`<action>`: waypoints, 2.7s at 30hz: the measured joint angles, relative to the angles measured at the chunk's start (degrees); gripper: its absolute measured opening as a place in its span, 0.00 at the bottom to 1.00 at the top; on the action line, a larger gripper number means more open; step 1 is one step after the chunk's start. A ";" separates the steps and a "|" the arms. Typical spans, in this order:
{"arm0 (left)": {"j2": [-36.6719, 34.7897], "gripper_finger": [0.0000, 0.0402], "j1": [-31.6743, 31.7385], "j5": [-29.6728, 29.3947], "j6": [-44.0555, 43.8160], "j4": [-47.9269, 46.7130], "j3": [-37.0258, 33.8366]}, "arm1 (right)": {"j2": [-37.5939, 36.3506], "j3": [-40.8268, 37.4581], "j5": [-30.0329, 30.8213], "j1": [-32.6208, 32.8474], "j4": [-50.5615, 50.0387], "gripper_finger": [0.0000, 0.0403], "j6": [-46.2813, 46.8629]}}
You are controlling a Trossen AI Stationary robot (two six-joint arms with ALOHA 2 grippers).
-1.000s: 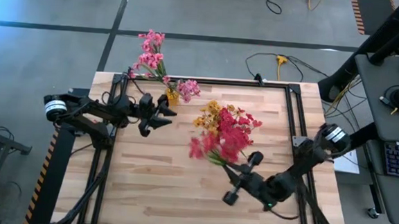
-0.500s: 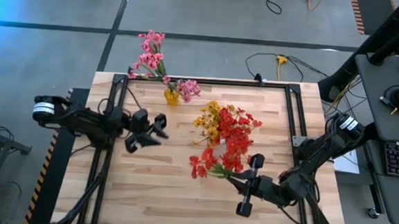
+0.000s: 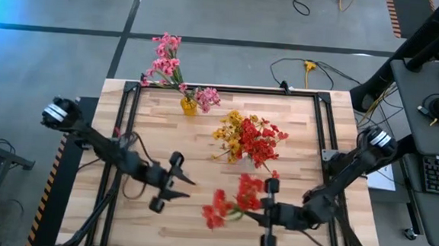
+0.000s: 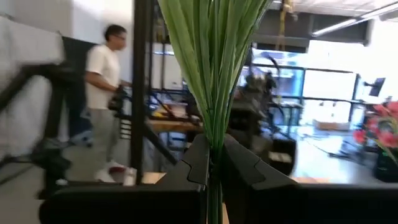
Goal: Sort flowers into vase by color
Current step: Put the red flowers into the transparent vase
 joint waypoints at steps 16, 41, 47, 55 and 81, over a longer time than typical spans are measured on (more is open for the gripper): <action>20.94 0.39 -1.68 -1.17 8.51 -8.30 23.31 | 13.69 4.64 -7.42 -2.76 15.30 0.03 -6.94; 23.09 0.26 -1.67 1.82 5.16 -8.44 25.87 | 22.18 17.03 -1.29 -3.59 13.76 0.03 -19.05; 23.19 0.19 -1.68 1.77 5.48 -8.87 26.52 | 22.20 17.03 -3.14 -4.76 13.73 0.03 -17.62; 23.24 0.03 -1.75 0.03 5.66 -10.10 26.32 | 22.20 16.98 -3.26 -4.53 13.67 0.03 -17.65; 19.68 0.00 -3.01 -11.87 -1.94 -26.70 26.76 | 20.26 31.75 31.59 3.13 -33.44 0.56 4.51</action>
